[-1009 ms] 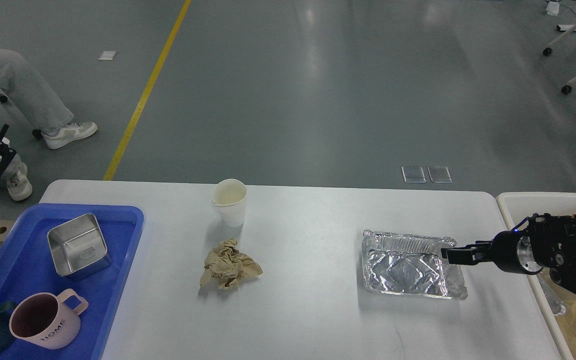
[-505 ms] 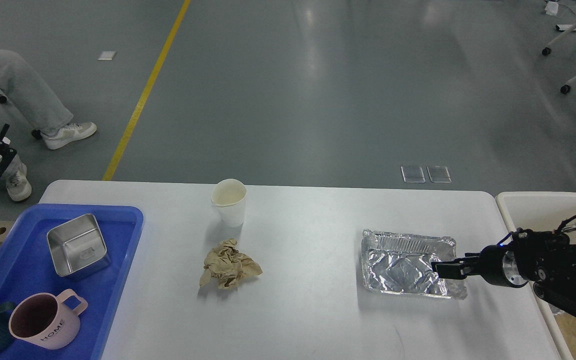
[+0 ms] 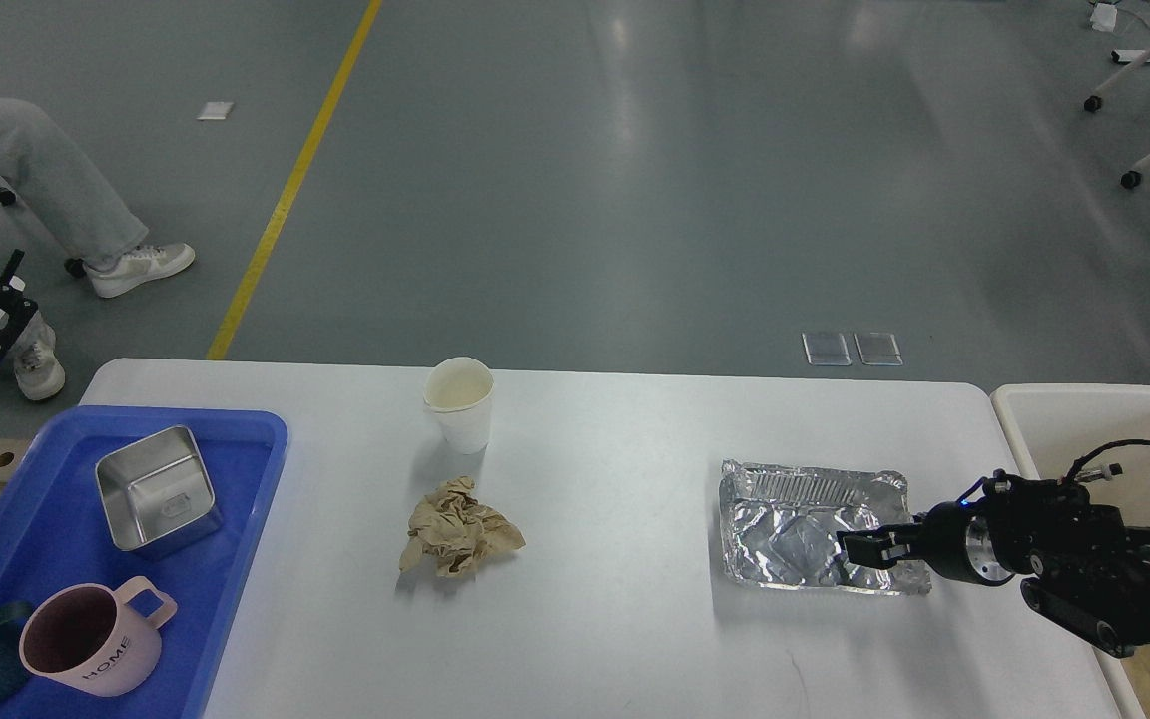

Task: Tidy desktop
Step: 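Lower the right gripper onto the foil tray's edge nearest it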

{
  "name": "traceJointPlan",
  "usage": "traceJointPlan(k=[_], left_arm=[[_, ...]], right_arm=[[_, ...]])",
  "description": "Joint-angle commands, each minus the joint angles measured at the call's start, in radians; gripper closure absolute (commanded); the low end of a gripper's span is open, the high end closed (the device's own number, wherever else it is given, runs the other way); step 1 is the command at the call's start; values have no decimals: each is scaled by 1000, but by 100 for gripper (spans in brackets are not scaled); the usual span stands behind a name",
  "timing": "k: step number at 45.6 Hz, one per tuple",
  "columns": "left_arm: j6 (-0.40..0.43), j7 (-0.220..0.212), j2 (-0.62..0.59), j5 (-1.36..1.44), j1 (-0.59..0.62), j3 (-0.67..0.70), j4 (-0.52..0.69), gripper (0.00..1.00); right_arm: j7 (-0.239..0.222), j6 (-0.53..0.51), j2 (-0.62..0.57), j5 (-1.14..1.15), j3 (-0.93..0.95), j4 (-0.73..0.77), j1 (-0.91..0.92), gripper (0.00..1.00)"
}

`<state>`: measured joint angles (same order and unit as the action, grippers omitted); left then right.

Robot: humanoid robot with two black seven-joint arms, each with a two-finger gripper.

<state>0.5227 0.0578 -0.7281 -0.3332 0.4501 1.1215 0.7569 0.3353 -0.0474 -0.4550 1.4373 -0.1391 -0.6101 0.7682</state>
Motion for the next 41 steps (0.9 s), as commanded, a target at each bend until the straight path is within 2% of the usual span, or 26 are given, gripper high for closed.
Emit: traceJointPlan(k=[1, 6, 12, 13, 18, 27, 41], left_arm=[[0, 0, -1, 0, 1, -2, -1, 3], [-1, 0, 1, 0, 1, -3, -1, 3], [-1, 0, 1, 2, 1, -5, -1, 3], [-1, 0, -1, 2, 1, -5, -2, 3], [0, 0, -2, 2, 1, -3, -4, 3], [0, 0, -1, 2, -1, -5, -5, 3], [-1, -1, 1, 5, -1, -6, -5, 3]], right_arm=[[-1, -5, -2, -8, 0, 4, 2, 64], [4, -6, -5, -8, 0, 1, 8, 67], [4, -22, -17, -5, -4, -4, 11, 97], [4, -29, -24, -5, -4, -5, 13, 100], [5, -72, -40, -5, -2, -13, 16, 100], [8, -80, -70, -2, -5, -42, 25, 100], [11, -141, -137, -3, 1, -160, 105, 100]])
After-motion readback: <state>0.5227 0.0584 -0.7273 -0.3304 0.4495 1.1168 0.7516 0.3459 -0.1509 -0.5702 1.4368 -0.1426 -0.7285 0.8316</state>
